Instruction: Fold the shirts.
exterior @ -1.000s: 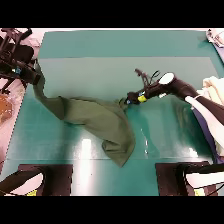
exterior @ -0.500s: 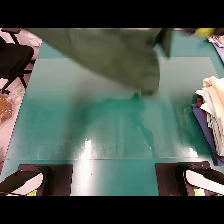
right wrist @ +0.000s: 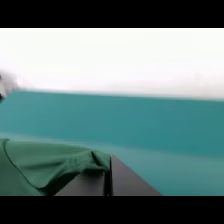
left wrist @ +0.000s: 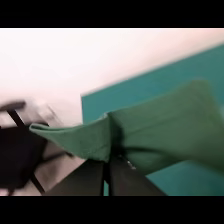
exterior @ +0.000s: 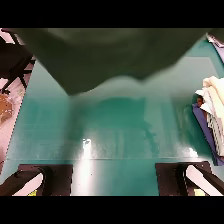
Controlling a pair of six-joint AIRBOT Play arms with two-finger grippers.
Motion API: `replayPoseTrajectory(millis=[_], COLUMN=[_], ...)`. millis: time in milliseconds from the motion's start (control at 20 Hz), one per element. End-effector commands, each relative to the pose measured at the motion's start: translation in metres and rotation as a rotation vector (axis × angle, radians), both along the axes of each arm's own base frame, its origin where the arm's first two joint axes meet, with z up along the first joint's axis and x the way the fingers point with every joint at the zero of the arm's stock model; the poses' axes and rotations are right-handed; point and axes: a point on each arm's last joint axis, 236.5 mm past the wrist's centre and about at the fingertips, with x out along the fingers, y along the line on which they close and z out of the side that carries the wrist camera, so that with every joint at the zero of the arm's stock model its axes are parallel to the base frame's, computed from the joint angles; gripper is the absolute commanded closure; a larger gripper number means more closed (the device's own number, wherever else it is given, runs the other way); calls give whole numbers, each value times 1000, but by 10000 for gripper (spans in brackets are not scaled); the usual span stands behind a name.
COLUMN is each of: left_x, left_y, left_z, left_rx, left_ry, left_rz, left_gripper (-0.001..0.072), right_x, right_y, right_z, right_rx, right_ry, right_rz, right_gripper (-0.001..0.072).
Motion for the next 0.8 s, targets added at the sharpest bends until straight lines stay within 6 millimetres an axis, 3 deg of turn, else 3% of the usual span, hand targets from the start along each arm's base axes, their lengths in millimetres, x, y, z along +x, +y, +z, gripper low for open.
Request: replayPoseTrajectory(millis=[0, 100, 200, 400, 550, 750], left_x=[3, -1, -3, 17, 40, 53], left_y=[-7, -10, -19, -49, -73, -84], left_z=[-92, -143, -178, -223, -255, -309], left_rx=[-32, -36, -58, -106, -180, -276], left_ry=[290, 450, 545, 561, 509, 547], left_rz=[-11, -18, -45, -162, -232, -224], left_gripper=[682, 682, 682, 682, 681, 681], right_x=[-7, -10, -13, -2, 15, 20], right_y=[-2, 10, 20, 18, 2, -5], right_z=[-82, -131, -168, -218, -254, -325], right_rx=[43, 86, 109, 137, 155, 215], right_ry=[194, 289, 336, 346, 334, 472], right_rz=[22, 56, 73, 25, -67, -111], right_gripper=[694, 694, 694, 694, 693, 693])
